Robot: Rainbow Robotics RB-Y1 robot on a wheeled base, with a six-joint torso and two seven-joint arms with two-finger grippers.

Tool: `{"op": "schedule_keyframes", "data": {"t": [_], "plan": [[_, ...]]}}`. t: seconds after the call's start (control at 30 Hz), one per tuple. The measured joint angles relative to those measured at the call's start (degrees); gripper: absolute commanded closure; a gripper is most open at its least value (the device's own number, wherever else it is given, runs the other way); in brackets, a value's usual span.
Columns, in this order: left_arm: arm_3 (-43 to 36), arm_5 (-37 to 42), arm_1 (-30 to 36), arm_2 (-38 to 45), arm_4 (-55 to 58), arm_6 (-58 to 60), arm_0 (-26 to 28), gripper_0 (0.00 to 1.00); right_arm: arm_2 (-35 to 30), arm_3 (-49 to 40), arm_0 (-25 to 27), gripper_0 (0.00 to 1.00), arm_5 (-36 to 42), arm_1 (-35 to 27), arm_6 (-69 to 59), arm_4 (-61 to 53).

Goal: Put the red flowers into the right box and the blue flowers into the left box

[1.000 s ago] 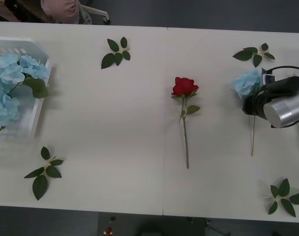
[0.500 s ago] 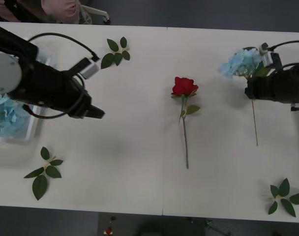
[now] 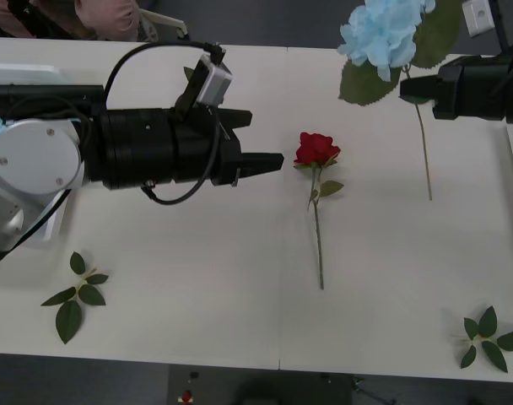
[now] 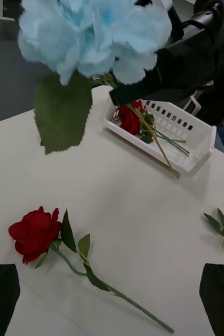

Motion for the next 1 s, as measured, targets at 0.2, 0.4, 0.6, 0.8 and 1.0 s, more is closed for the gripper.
{"op": "schedule_keyframes", "data": {"t": [0.2, 0.4, 0.6, 0.8, 1.0], "plan": [[-3.6, -9.1, 13.8, -12.4, 7.9, -9.1, 1.0, 0.0, -10.9, -0.4, 1.3, 1.0, 0.0, 15.9, 3.8, 0.0], [-3.6, -11.6, 11.5, -7.3, 13.9, -12.1, 4.8, 0.0, -10.6, -0.3, 1.3, 1.0, -0.1, 22.7, 3.8, 0.1], [-3.5, -11.6, 8.4, -7.0, 13.0, -12.1, 4.8, 0.0, -10.0, -0.4, 1.3, 1.0, 0.1, 28.3, 3.8, 2.0], [2.0, 3.6, -6.5, 1.8, 2.5, -12.1, 6.9, 0.0, -10.0, -1.3, 1.3, 1.0, 0.1, 33.5, 3.8, 2.0], [6.1, 7.9, -20.6, 9.7, -5.5, -12.1, 8.7, 0.0, -6.6, -2.7, 1.3, 1.0, -2.5, 35.7, 3.9, 2.0]]}}
